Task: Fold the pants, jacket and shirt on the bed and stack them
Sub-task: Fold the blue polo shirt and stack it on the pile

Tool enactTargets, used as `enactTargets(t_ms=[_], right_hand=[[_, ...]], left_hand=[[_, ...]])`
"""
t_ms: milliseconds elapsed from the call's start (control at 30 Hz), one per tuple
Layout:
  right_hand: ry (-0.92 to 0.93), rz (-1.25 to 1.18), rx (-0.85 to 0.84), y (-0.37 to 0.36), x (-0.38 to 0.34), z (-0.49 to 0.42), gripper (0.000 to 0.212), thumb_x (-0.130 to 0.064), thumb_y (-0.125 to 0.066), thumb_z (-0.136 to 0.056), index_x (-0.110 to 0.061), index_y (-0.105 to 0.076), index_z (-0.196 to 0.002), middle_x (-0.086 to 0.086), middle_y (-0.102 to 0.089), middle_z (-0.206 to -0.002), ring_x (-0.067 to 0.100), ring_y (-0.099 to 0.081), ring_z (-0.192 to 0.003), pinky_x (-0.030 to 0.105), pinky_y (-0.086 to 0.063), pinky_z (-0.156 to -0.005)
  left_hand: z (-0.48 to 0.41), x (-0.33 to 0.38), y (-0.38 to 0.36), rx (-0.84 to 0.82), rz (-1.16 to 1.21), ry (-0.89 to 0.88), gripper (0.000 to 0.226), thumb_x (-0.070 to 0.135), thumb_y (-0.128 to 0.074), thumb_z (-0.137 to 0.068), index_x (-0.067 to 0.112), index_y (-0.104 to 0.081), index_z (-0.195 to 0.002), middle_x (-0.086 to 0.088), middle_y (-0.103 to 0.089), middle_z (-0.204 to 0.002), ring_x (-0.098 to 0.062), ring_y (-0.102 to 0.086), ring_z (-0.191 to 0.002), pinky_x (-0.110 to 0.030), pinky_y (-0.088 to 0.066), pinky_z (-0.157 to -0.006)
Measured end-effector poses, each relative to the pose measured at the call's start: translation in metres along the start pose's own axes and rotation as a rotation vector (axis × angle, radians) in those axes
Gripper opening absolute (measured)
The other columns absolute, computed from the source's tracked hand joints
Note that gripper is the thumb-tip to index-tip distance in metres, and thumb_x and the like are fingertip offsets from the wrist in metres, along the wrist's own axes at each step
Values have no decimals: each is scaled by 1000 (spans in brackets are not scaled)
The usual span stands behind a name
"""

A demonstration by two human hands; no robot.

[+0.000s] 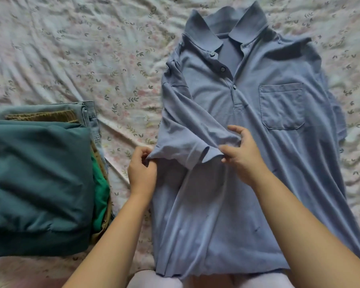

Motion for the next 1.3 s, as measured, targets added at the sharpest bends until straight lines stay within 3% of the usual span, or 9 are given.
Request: enactTargets(t_ms=[100,233,367,533,633,733,867,1000,1300], right_hand=[[36,323,99,12,14,-2,47,6,-58,-79,-3,-39,-121,0,-55,-79,14,-52,-61,25,-46,-59],[345,579,327,16,3,4,41,-3,-66,-75,-7,-49,-112,2,-47,-98,12,-51,-75,19,-42,-75],[563,929,28,2,12,12,30,-4,-66,-72,-8,-61,-101,10,-49,-100,28,-49,-96,37,-43,-84],[634,1083,11,8,22,1,24,-7,-71,-72,-9,-66,-96,10,-54,-97,31,-51,-92,45,-48,-75],[681,1133,-13,13,19,-4,20,-9,-73,-72,-8,-65,-90,10,-56,-91,33,-53,-85,40,-47,-66],[748,1240,-108,15,17,-7,24,-4,-75,-66,-7,-64,-87,12,-57,-86,34,-55,-77,38,-48,-58],[725,1318,-173,15,8,-9,26,-9,-75,-63,-7,-61,-85,14,-55,-86,36,-55,-78,39,-44,-63],[665,1343,-212,-1,2,0,43,-35,-76,-66,-9,-59,-97,11,-50,-101,29,-46,-96,37,-35,-81],[770,1255,-246,-25,7,6,51,-60,-55,-67,-12,-60,-81,8,-52,-87,28,-50,-82,35,-36,-75]], left_hand=[[-3,-4,0,-59,-7,18,32,-4,-53,-81,27,-50,-73,9,-55,-71,0,-46,-62,-15,-39,-59],[-6,0,1,-124,-9,34,25,2,-59,-80,25,-52,-84,7,-56,-82,-6,-52,-74,-20,-42,-67],[4,7,3,-42,-312,-312,29,18,-58,-77,14,-51,-105,-9,-53,-108,-18,-46,-102,-27,-39,-88],[26,11,-21,-55,-419,-656,28,34,-58,-74,14,-60,-94,-9,-60,-96,-19,-48,-94,-32,-40,-79],[32,-1,-41,-149,-609,-572,40,49,-58,-66,17,-62,-90,-2,-60,-92,-17,-46,-87,-32,-41,-69],[33,-7,-44,-123,-645,-509,26,31,-62,-61,15,-61,-81,-4,-59,-86,-24,-55,-76,-33,-44,-62],[35,-4,-37,-118,-354,-378,23,28,-46,-70,12,-61,-78,-3,-57,-81,-16,-49,-74,-32,-43,-68],[44,1,-27,-127,-137,-229,12,28,-59,-79,18,-61,-73,10,-52,-76,-6,-48,-73,-27,-42,-72],[63,12,-18,-23,-25,-93,15,23,-64,-83,12,-58,-75,0,-60,-73,-14,-54,-74,-23,-40,-69]])
Point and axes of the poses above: each hand's wrist, its own z-axis away from the middle knuckle, its own y-axis out of the back of the hand, x = y × z, the point moved 2 cm from there along -z, towards the middle knuckle
